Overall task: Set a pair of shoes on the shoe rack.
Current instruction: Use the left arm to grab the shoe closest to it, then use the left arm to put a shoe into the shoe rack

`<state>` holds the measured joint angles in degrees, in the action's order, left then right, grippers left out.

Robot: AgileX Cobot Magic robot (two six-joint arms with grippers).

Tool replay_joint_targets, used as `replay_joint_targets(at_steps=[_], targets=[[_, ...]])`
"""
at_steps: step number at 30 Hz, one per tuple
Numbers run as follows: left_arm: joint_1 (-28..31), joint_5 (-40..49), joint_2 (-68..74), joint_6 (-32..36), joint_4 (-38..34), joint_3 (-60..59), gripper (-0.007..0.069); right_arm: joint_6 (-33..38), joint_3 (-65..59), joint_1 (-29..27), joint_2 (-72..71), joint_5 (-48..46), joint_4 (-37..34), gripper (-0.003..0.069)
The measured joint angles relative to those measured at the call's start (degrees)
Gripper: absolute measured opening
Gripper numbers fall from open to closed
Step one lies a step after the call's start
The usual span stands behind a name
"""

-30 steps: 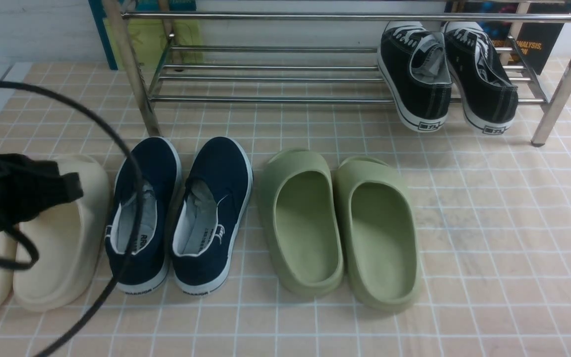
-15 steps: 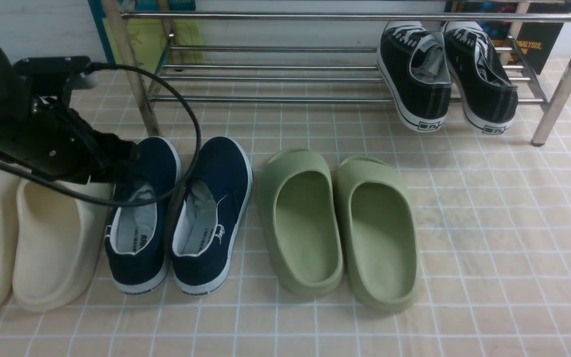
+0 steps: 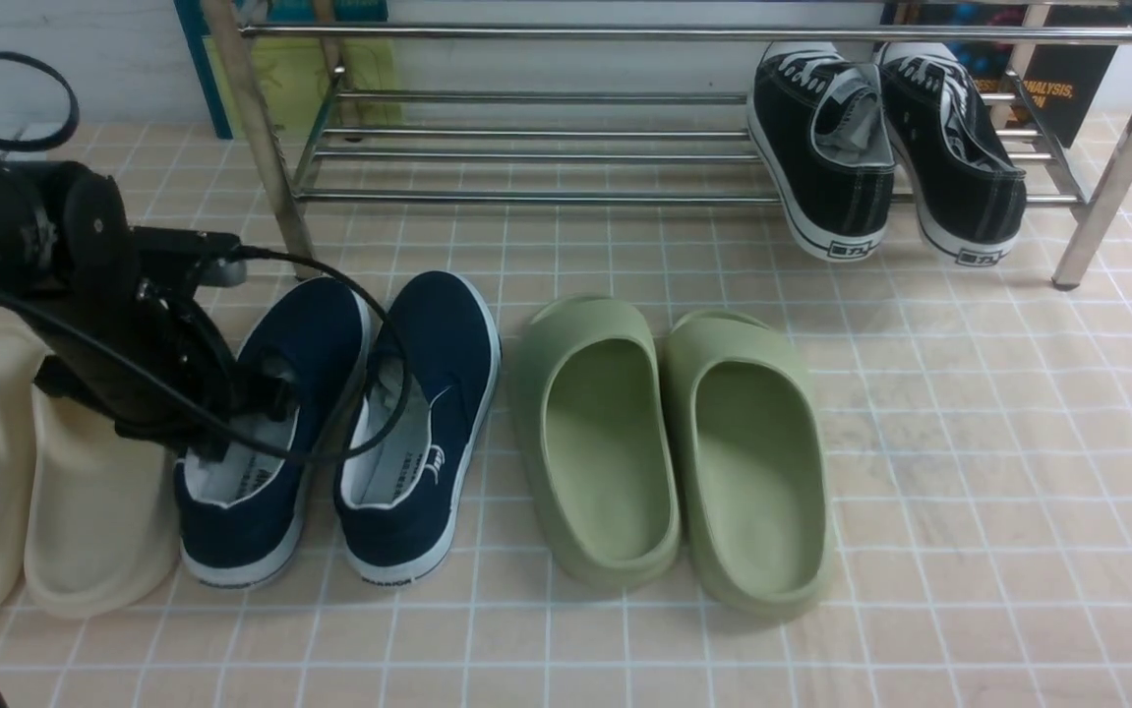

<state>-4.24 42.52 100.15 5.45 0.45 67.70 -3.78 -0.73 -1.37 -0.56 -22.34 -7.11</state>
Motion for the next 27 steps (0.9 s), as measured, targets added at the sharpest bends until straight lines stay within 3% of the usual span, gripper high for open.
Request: replay_joint_targets(at_steps=[7, 12, 21, 27], targets=[[0.0, 11.58, -7.68, 0.0, -5.0, 7.54, 0.0039, 0.0, 0.0, 0.0, 0.0, 0.0, 0.0, 0.0177], [-0.06, 10.49, -6.21, 0.0, -9.0, 12.18, 0.0038, 0.0, 0.0, 0.0, 0.0, 0.0, 0.0, 0.0183], [-0.06, 8.09, 9.35, -0.26, -15.18, 26.17, 0.0037, 0.0, 0.0, 0.0, 0.0, 0.0, 0.0, 0.0195], [-0.23, 8.15, 15.8, -2.94, -16.08, 34.65, 0.0037, 0.0, 0.0, 0.0, 0.0, 0.0, 0.0, 0.0205]])
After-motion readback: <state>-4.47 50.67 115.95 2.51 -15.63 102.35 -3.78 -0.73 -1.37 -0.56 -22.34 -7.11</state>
